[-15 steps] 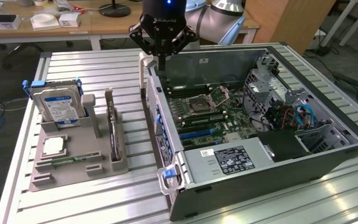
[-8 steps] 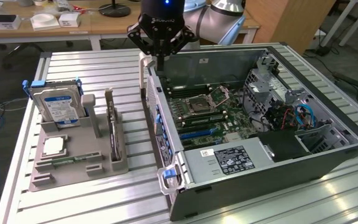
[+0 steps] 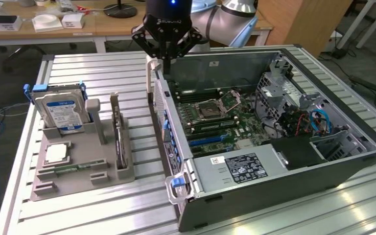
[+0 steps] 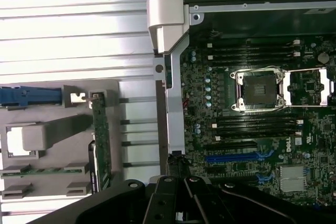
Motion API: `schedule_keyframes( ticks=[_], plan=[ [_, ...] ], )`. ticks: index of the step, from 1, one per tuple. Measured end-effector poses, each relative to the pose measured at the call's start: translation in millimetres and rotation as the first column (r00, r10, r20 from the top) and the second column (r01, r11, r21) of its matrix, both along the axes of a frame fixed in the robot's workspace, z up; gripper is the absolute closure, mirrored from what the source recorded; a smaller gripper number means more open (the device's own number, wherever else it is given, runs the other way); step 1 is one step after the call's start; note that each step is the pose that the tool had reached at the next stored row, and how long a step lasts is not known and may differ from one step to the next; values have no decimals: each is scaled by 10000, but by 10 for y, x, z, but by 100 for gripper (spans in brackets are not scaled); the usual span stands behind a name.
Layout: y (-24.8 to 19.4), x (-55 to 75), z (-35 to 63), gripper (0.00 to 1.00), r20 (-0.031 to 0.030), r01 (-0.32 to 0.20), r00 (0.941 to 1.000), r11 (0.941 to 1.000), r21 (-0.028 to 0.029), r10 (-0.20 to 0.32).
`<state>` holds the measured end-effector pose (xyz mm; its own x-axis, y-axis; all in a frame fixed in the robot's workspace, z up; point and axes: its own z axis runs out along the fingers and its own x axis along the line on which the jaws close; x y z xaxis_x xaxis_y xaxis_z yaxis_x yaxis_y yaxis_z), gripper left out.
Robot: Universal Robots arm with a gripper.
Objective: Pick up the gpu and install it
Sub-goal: 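Reach for the gpu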
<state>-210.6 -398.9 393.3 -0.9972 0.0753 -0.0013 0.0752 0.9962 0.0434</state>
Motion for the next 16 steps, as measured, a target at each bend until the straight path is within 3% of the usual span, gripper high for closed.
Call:
schedule_keyframes(
  ticks=[16],
  plan=[
    [0, -78, 0, 90, -24, 1, 10000, 10000, 0, -1]
  ],
)
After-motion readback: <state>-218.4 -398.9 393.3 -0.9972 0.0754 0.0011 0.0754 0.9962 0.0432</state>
